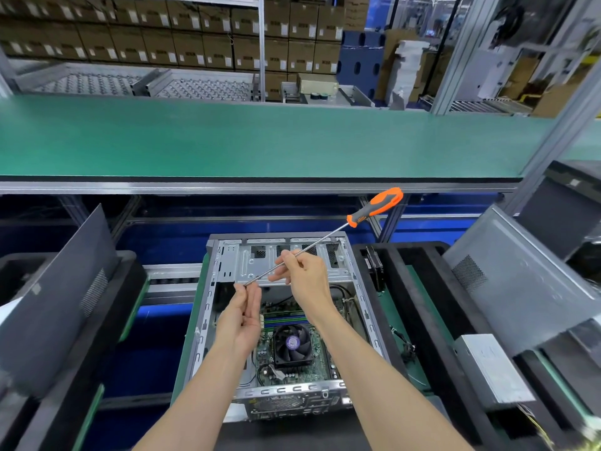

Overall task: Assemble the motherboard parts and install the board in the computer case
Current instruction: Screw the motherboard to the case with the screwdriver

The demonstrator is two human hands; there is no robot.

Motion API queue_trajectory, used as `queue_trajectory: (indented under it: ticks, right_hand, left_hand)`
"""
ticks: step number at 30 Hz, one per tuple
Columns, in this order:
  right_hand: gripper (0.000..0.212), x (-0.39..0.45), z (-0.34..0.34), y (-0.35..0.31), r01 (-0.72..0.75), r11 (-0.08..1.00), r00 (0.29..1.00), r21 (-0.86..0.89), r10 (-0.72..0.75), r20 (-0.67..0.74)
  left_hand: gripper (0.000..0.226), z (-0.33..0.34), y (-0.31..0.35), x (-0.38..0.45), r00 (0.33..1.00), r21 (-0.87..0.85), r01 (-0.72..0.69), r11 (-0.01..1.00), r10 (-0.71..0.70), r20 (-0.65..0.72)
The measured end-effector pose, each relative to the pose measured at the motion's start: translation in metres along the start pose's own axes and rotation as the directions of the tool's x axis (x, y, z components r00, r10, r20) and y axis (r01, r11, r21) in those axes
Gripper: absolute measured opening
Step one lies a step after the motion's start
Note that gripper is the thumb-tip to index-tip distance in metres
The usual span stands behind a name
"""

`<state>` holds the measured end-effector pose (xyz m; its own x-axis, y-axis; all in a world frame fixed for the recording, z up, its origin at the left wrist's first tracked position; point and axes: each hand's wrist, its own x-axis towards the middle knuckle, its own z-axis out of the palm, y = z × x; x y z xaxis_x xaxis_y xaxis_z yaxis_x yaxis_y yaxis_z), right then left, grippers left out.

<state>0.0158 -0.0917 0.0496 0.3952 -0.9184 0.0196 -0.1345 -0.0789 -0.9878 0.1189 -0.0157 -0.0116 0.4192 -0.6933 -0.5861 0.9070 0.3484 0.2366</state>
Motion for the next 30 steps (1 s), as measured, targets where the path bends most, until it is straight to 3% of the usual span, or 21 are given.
queue_trajectory:
  ticks: [7, 27, 30]
  right_hand:
    - [0.034, 0.003, 0.004, 0.003, -0.003, 1.000, 1.000, -0.008, 0.003, -0.003]
    - [0.031, 0.011, 0.003, 0.008, -0.006, 1.000, 1.000, 0.007, 0.006, 0.027]
    - [0.031, 0.012, 0.002, 0.008, -0.010, 1.000, 1.000, 0.023, 0.009, 0.018]
  left_hand:
    - [0.020, 0.002, 0.003, 0.003, 0.999, 0.043, -0.026, 0.999, 0.027, -0.018]
    - [0.036, -0.001, 0.005, 0.008, 1.000, 0.044, -0.011, 0.999, 0.011, 0.012]
    - [0.029, -0.005, 0.005, 0.011, 0.999, 0.066, -0.033, 0.997, 0.031, 0.027]
